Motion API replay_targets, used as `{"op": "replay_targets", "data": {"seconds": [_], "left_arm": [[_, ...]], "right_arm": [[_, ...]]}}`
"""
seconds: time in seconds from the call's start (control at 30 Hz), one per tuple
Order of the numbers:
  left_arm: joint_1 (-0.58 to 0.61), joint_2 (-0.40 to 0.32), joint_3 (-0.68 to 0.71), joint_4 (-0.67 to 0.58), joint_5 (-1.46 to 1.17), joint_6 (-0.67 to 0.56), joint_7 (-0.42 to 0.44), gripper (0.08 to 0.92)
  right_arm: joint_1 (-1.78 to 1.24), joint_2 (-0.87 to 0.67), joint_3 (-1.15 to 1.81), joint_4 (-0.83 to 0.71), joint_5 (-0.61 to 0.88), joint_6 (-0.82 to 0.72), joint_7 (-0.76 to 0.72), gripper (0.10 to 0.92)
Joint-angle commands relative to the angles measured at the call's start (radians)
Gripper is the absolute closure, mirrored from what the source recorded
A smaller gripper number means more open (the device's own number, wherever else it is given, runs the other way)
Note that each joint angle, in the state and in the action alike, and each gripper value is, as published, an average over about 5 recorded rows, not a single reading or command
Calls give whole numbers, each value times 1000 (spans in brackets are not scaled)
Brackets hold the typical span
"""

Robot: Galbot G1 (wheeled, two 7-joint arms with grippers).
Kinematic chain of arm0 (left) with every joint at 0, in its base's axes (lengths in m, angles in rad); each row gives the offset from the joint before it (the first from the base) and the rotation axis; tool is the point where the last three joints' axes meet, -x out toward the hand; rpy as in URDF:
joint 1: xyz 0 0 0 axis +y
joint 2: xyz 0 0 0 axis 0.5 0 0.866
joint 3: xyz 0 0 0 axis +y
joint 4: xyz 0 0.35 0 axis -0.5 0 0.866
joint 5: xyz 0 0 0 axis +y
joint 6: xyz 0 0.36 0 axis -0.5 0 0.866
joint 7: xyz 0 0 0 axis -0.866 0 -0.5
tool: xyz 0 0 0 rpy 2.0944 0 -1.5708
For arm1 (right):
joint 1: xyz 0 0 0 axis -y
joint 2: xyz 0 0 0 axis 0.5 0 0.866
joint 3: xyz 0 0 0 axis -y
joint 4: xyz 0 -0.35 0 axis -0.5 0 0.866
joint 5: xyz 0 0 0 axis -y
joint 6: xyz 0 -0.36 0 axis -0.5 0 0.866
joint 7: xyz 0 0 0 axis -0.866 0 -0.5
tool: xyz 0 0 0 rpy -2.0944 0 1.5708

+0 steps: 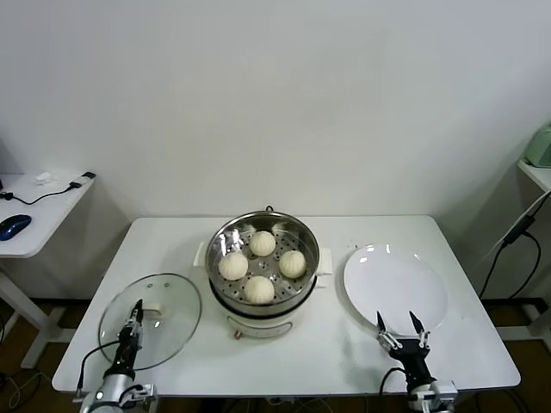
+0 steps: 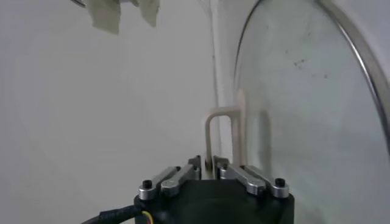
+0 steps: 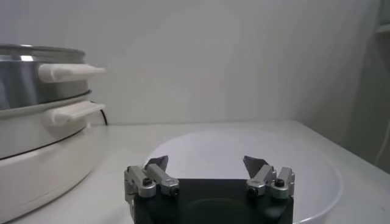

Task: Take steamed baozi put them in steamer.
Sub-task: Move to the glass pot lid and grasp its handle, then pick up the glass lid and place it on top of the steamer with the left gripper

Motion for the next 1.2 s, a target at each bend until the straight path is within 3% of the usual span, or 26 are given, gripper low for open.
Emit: {"op": "replay_targets", "data": {"seconds": [0.03, 0.2, 0.37, 0.6, 0.8, 1.0, 1.2], "left_arm": [[-5, 0, 0, 18, 4, -2, -9, 819], [15, 1, -2, -64, -44, -8, 8, 868], [68, 37, -19, -247, -132, 1, 70, 868], [149, 129, -68, -514, -317, 105, 254, 868], [133, 192, -81, -720, -388, 308, 459, 868], [24, 205, 49, -844, -301, 479, 577, 868], [-84, 139, 312, -857, -88, 589, 622, 868]], "right_arm": [[-1, 2, -2, 9, -6, -4, 0, 203], [-6, 0, -1, 23, -9, -7, -1, 203], [-18, -5, 0, 40, -12, -12, -3, 203], [-22, -1, 4, 49, -47, -26, 14, 203], [-28, 5, 4, 49, -72, -26, 18, 203], [-40, 9, -1, 62, -81, -20, 17, 203], [-48, 8, -2, 68, -85, -6, 15, 203]]}}
